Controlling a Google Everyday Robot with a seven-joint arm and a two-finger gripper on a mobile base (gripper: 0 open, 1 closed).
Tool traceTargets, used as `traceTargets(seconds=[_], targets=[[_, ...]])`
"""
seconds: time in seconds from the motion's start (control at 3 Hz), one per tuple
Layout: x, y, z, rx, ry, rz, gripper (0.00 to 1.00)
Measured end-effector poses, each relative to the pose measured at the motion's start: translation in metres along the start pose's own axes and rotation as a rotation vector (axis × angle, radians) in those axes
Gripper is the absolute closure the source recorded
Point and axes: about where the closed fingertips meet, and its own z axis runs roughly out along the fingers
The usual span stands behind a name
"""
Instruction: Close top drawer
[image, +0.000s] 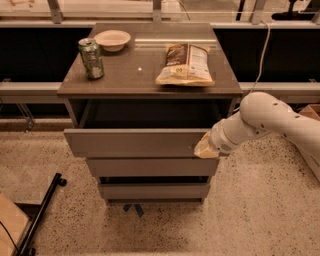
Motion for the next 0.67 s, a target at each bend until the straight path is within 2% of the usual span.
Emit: traceTargets(seconds=[0.67], targets=[[-0.014,-0.052,0.027,0.047,-0.084,-0.038,1.00]])
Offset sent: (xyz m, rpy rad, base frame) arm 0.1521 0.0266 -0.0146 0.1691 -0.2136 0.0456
